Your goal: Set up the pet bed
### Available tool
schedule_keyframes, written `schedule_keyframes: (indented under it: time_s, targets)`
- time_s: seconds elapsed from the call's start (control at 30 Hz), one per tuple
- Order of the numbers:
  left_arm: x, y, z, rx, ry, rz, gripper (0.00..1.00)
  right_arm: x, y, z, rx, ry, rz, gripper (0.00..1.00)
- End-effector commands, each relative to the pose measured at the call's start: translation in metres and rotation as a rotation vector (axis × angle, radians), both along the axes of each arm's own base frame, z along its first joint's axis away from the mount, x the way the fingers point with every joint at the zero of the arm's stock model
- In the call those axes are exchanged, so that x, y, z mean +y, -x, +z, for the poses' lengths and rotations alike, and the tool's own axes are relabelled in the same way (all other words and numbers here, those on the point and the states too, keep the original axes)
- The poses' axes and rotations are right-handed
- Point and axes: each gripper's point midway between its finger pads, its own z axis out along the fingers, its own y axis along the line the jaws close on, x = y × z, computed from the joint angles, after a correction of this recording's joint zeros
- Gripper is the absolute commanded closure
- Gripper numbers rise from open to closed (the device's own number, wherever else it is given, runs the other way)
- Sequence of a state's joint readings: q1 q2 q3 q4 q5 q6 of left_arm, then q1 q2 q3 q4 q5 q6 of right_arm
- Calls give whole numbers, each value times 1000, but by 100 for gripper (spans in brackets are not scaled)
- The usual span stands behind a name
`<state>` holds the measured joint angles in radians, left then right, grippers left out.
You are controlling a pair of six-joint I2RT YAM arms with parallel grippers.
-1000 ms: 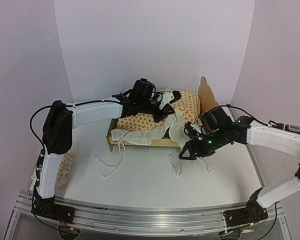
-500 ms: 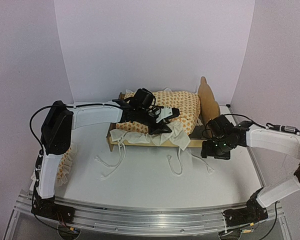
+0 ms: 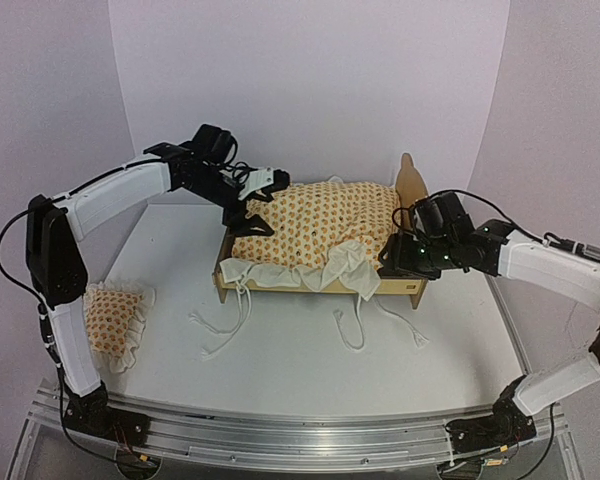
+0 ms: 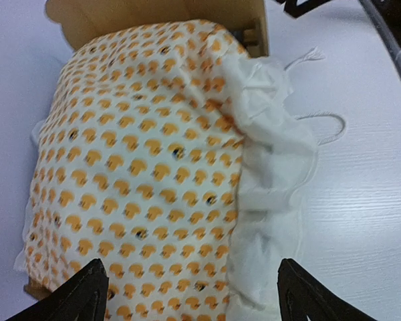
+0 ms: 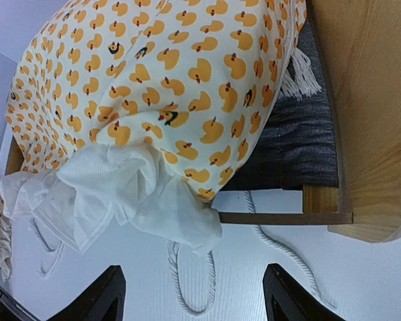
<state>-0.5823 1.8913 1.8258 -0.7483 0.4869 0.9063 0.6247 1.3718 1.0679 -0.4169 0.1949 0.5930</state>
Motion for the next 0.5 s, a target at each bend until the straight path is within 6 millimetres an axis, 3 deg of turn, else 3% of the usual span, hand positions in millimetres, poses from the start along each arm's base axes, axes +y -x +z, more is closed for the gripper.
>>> schedule_keyframes:
  time_s: [0.0,0.1,0.2,0.37,0.47]
  targets:
    - [50,-25,-63,-5,-186,111,8,23,-30,-9,20,7,2,29]
    - [52,-53,-73,-50,-188,203,7,32,-44,-27,67,10,-5,29]
    - [44,-70,-78,-47,-153,256,7,26,-58,-47,111,-26,-63,34]
    - [46,-94,-113,-19,-189,363,12,38,-70,-50,113,-48,-23,39]
    - [46,-96,-126,-15,-195,370,21,50,-71,-60,146,-71,15,49]
